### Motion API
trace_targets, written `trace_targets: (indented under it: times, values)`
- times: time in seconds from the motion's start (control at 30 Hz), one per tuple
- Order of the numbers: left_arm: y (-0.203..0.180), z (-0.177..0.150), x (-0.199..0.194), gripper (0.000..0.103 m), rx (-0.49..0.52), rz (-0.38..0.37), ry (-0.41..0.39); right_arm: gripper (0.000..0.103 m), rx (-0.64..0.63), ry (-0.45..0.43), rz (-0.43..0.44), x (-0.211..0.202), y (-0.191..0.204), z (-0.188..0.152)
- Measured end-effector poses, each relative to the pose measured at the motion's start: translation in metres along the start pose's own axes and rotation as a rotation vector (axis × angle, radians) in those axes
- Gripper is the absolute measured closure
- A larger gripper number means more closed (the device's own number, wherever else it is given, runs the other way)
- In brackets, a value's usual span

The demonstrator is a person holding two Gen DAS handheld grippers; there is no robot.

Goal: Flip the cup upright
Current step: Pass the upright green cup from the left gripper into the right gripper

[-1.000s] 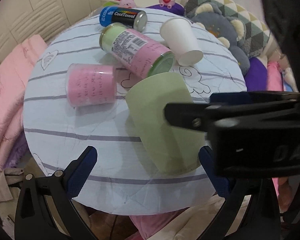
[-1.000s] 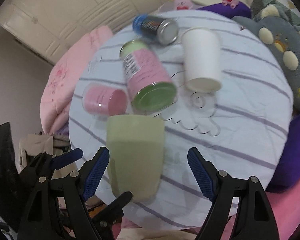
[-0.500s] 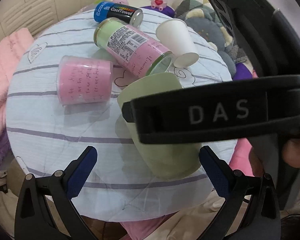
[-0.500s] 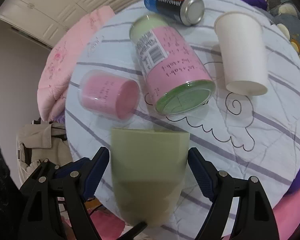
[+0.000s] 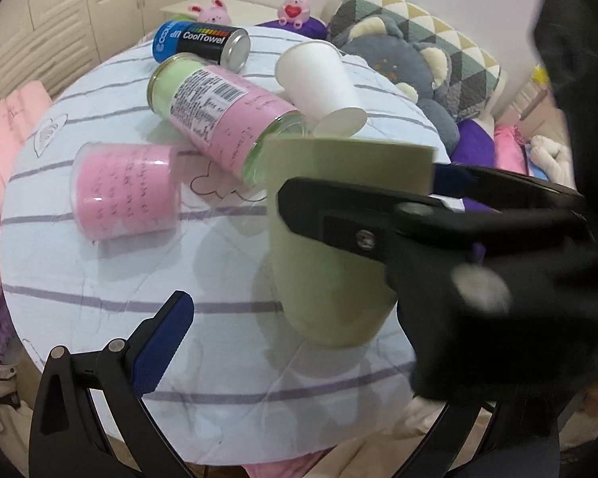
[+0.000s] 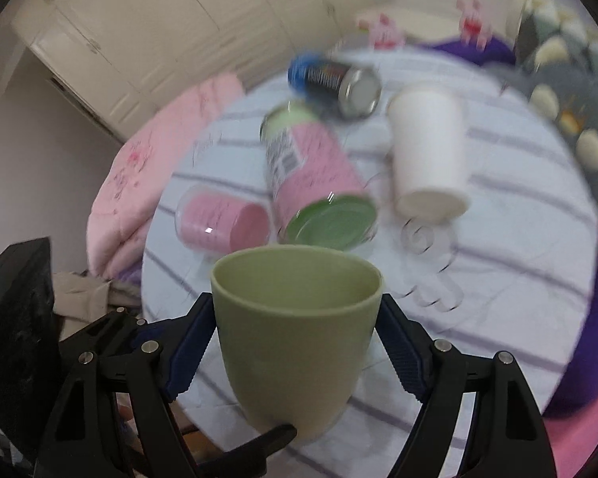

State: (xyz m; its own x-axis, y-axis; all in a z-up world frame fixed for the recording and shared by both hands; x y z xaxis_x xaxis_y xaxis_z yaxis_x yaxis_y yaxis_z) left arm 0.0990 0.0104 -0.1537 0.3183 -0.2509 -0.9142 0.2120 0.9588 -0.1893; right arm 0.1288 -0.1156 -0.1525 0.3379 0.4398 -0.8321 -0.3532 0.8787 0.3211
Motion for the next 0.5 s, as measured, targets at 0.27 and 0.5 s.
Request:
trace_targets:
  times: [0.27,0.5]
  values:
    - [0.0,0.009,0.01,0.0,-0.035,-0.016,-0.005,0.022,-0.109,-0.175,-0.141,-0.01,0.003,-0.006]
    - [0.005,0.009,0.018,0.0,-0.037,0.078,-0.005,0.022,-0.155,-0.32,-0.209,-0.018,-0.004,-0.013]
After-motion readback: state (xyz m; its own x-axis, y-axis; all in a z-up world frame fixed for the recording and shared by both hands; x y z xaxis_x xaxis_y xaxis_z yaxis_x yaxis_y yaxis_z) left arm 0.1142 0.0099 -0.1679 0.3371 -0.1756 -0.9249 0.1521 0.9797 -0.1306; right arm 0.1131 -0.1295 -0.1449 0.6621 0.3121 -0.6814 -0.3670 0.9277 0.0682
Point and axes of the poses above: each gripper's, at about its wrist camera, not at the fingertips, and x roughly the way its jaws point, y to its left, z to its top, the point moved 2 cm from there along x, roughly the way its jaws point, and after that the axes turned 4 degrees about y, right-handed, at the moved point
